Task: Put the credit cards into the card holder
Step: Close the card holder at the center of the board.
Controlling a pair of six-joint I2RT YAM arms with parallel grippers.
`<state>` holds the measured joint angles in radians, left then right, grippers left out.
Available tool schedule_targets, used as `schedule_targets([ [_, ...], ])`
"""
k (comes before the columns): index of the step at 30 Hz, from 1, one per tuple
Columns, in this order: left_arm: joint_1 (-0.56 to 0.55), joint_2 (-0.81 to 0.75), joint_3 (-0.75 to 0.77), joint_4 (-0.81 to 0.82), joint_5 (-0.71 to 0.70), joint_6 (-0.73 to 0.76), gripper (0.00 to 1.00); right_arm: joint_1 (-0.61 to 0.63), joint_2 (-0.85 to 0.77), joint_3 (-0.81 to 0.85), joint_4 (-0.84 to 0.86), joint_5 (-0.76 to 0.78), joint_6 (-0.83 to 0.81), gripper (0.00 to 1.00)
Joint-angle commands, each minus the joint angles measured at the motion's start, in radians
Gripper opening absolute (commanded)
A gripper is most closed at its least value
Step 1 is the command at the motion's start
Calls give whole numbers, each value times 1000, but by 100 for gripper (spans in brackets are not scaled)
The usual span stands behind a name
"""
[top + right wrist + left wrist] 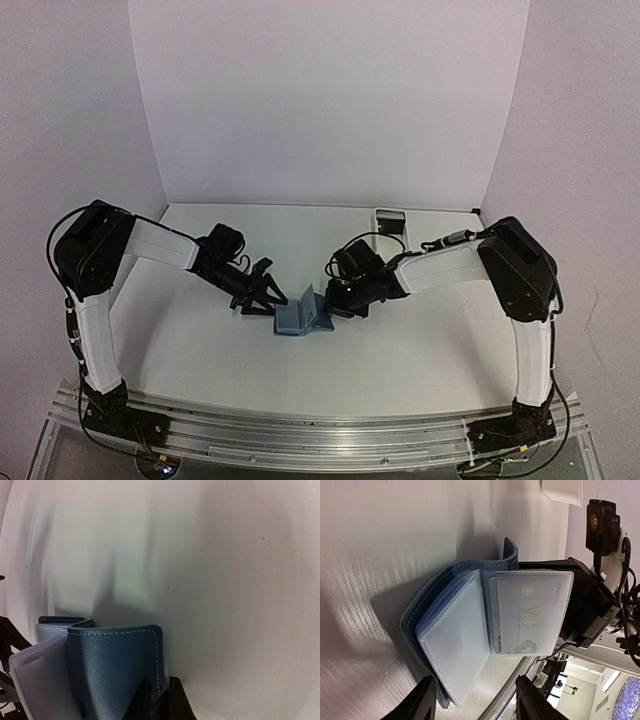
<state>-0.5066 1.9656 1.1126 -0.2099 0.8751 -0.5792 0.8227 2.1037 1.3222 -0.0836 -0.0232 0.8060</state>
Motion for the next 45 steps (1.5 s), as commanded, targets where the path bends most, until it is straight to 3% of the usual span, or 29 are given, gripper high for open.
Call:
schedule_targets([
  [1,-20,21,74,2,-1,41,52,16,-111,-12,3,22,-3,8],
  [5,-21,30,26,1,-63,81,43,34,-184,-19,1,58,12,4],
  [10,-33,49,27,0,-96,114,42,82,-184,21,2,48,37,1],
  [19,-27,47,12,-22,-159,133,37,137,-38,124,6,-15,57,15],
  [25,1,30,17,-85,-179,185,39,137,64,247,21,-67,33,31],
  [29,20,14,3,-115,-185,210,44,137,74,265,61,-92,32,40],
  [39,78,-6,9,-211,-193,289,71,166,-19,301,74,-131,-74,66],
  [42,104,-19,-3,-226,-209,300,77,175,-50,310,73,-134,-123,82],
  [45,139,-29,0,-240,-213,309,79,182,-78,319,74,-144,-166,83],
])
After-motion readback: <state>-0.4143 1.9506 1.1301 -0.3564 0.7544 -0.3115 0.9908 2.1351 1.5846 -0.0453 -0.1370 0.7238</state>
